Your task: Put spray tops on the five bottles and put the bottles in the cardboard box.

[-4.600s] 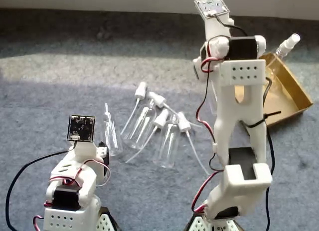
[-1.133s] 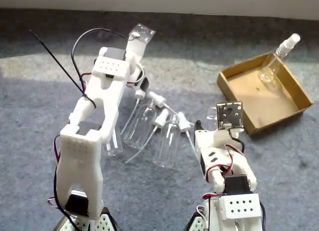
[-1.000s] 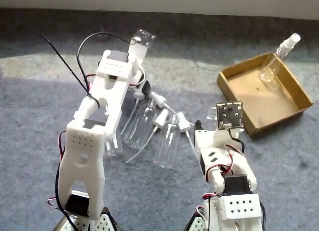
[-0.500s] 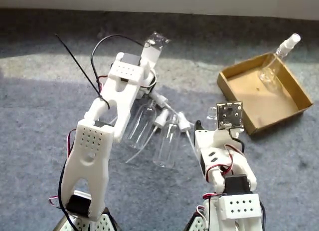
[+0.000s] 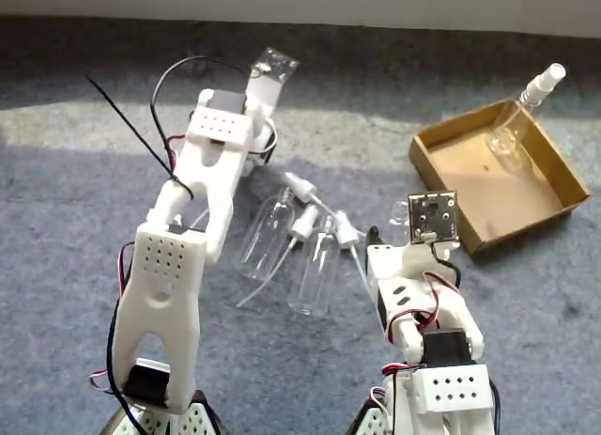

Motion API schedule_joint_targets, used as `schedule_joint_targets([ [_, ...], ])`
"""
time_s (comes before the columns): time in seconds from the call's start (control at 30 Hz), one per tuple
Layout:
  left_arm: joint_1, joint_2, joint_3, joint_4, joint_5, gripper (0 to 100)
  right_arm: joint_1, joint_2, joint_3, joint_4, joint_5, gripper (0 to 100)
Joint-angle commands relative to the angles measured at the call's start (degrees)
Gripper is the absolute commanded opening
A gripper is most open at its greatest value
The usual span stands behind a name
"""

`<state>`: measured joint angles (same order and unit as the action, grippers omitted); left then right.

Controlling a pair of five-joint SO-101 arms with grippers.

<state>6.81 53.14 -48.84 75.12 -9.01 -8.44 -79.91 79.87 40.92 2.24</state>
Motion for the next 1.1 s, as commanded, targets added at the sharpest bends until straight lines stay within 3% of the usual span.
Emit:
schedule_joint_targets([
  [0.0,1.89,-7.43,-8.84,7.65,-0.35,1,0.75,-0.66,-0.4,-1.36,-0.26,14.2],
  [0.33,2.07,-13.32,-32.04,23.38,0.7,1,0.48,-0.66,-0.4,-1.45,-0.26,14.2],
  [0.53,1.19,-17.36,-40.04,26.29,14.07,1,0.48,-0.66,-0.4,-1.45,-0.26,14.2],
  [0.73,1.27,-25.98,-32.13,26.46,13.89,1,0.4,-0.66,-0.4,-1.45,-0.53,14.2],
  [0.9,1.71,-37.76,-17.45,26.2,4.92,1,0.4,-0.66,-0.4,-6.29,-0.62,14.2],
  [1.07,2.33,-47.34,-5.67,26.2,4.48,1,0.4,-0.66,1.45,-8.22,-0.26,14.2],
])
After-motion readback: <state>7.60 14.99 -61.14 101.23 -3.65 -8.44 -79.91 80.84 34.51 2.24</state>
